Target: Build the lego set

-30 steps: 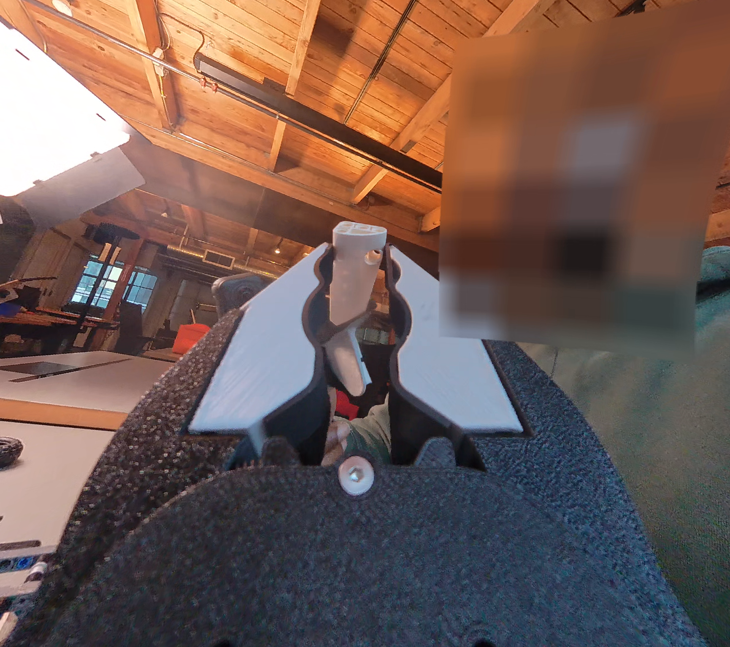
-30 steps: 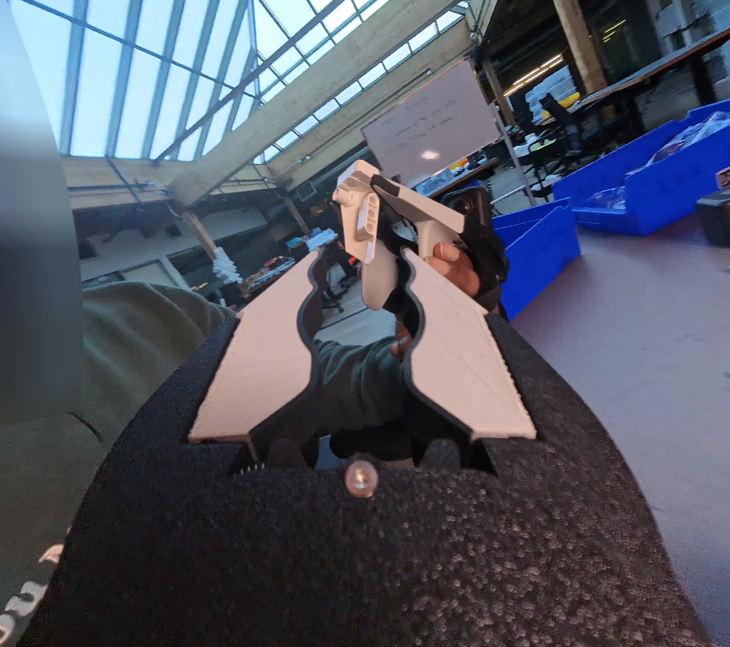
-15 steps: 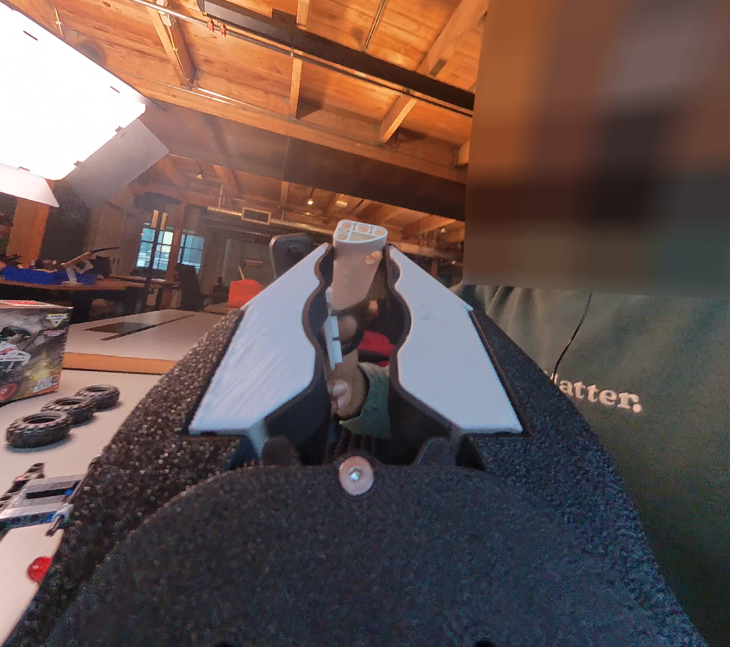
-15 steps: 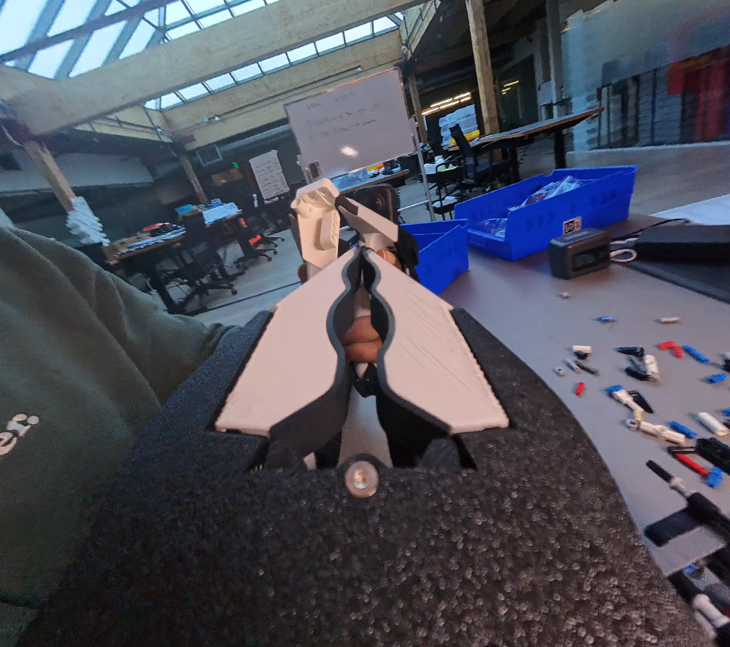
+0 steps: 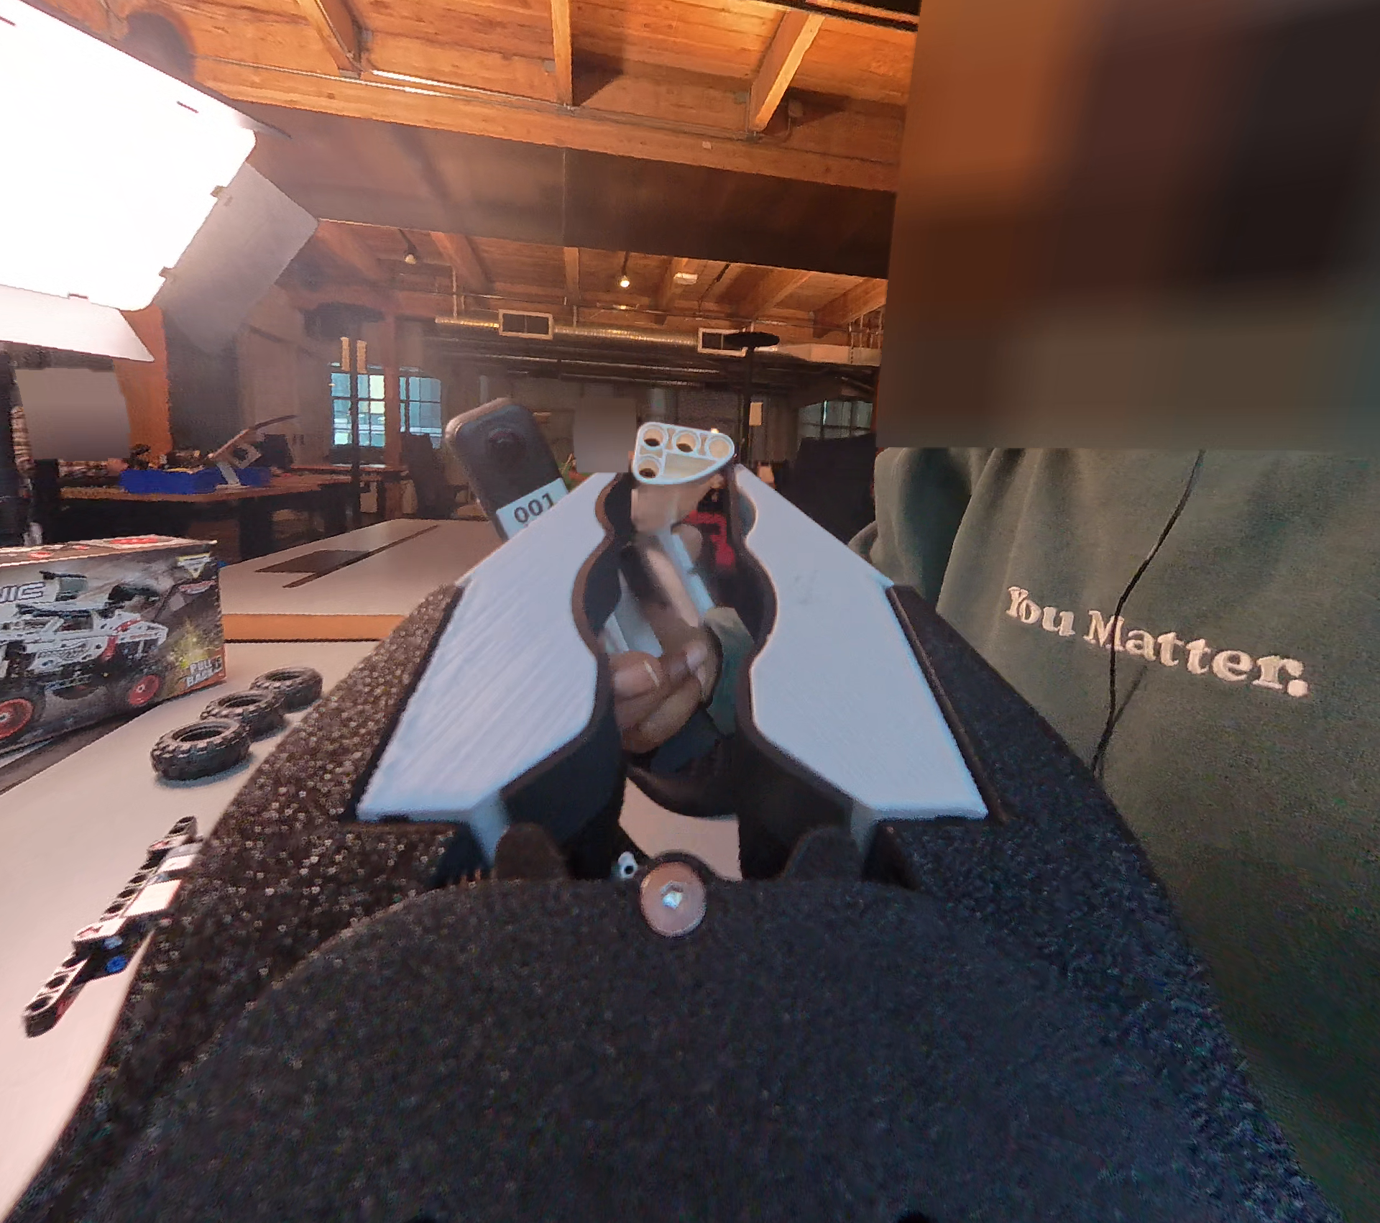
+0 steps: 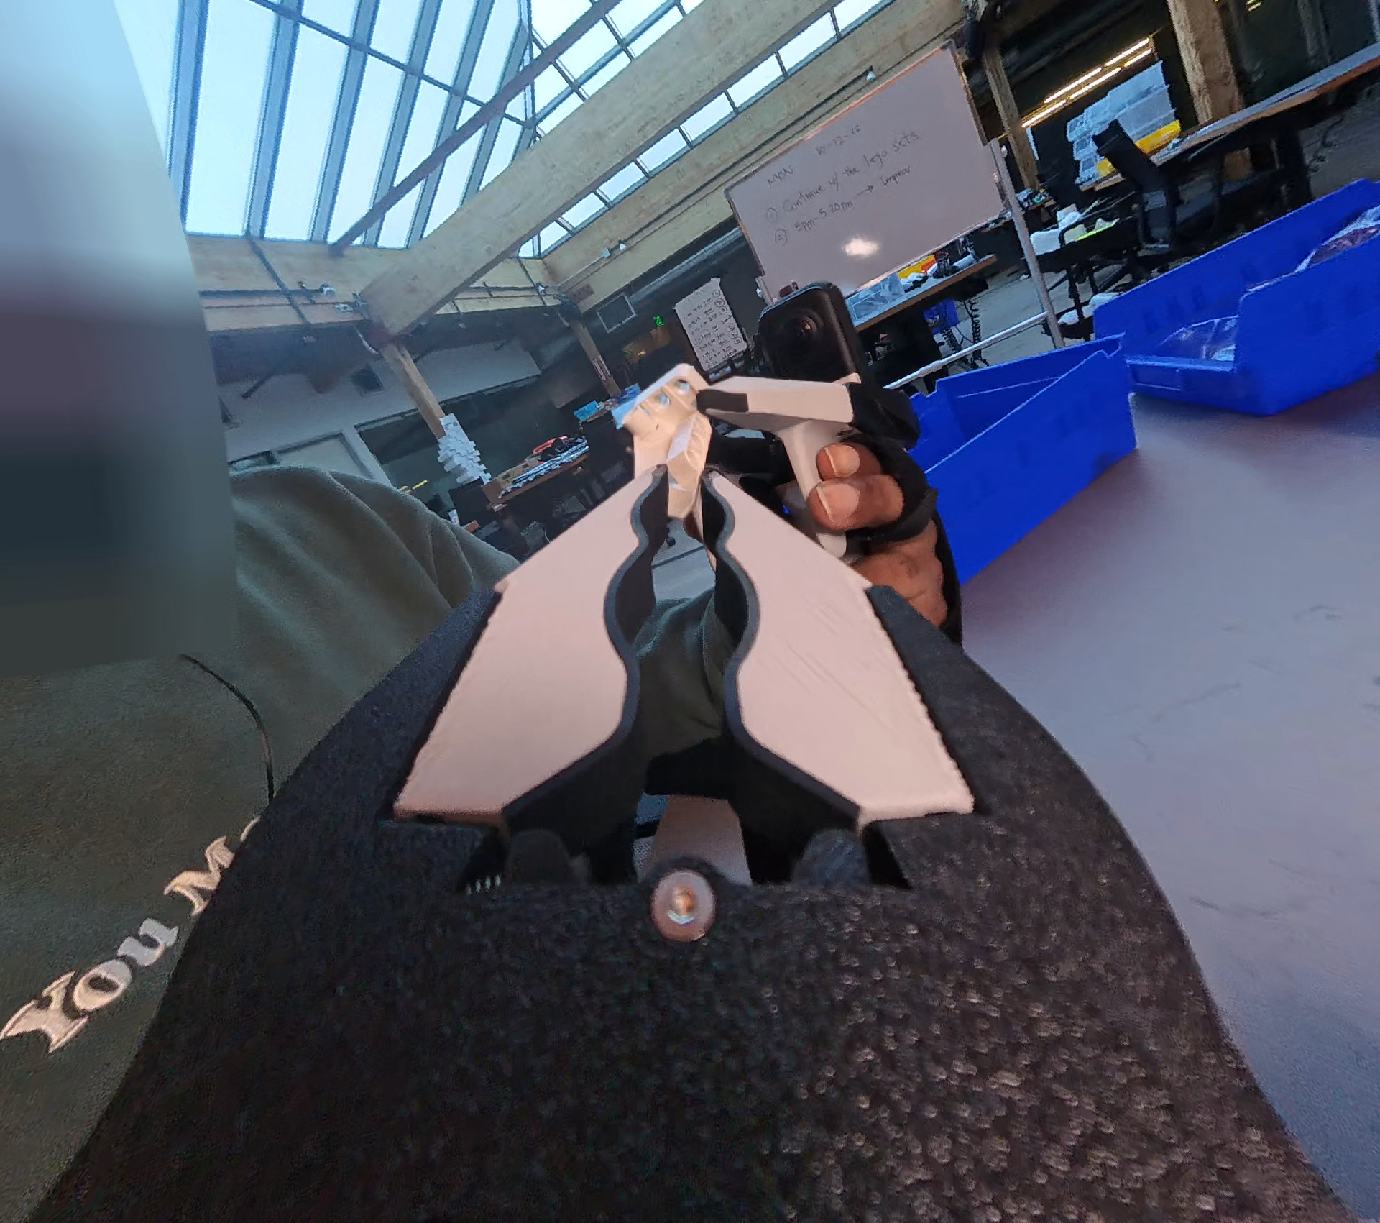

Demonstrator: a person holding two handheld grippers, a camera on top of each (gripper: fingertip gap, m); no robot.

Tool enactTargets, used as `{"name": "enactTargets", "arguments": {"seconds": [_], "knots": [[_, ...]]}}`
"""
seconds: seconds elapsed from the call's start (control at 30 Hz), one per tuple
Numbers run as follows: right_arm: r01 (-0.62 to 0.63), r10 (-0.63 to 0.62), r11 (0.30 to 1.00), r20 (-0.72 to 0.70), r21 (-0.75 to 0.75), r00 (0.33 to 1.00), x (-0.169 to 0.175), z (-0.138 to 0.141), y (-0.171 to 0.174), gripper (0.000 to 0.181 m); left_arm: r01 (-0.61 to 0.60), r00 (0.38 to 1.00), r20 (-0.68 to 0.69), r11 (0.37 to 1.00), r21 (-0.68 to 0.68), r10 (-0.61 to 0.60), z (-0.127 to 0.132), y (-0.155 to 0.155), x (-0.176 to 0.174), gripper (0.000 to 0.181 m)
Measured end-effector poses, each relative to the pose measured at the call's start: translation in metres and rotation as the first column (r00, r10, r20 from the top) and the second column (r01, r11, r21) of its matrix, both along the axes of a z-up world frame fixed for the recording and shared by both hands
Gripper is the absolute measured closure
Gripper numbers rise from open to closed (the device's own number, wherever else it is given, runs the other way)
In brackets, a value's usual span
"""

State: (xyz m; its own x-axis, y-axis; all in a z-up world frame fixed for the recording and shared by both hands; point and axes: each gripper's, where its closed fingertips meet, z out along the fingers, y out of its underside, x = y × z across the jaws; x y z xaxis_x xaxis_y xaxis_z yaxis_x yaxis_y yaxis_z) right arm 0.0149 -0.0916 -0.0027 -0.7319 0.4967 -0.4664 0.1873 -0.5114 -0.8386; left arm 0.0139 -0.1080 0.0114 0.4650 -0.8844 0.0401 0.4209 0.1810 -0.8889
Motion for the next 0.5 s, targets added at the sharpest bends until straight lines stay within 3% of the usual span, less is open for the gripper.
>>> {"name": "enactTargets", "arguments": {"seconds": [0.17, 0.3, 0.5], "knots": [[0.096, -0.096, 0.978, -0.007, 0.184, 0.995, 0.001, -0.006, 0.015, 0.175, -0.146, 0.973, -0.181, 0.989, -0.019, 0.14, -0.017, 0.013, -0.001, 0.157], [0.17, -0.173, 0.919, -0.022, 0.357, 0.985, 0.003, -0.018, 0.029, 0.175, -0.258, 0.921, -0.312, 0.965, -0.042, 0.232, -0.036, 0.027, -0.002, 0.157], [0.172, -0.183, 0.919, -0.002, 0.356, 0.983, 0.004, -0.024, 0.034, 0.174, -0.328, 0.875, -0.386, 0.944, -0.026, 0.293, -0.04, 0.032, -0.001, 0.158]]}}
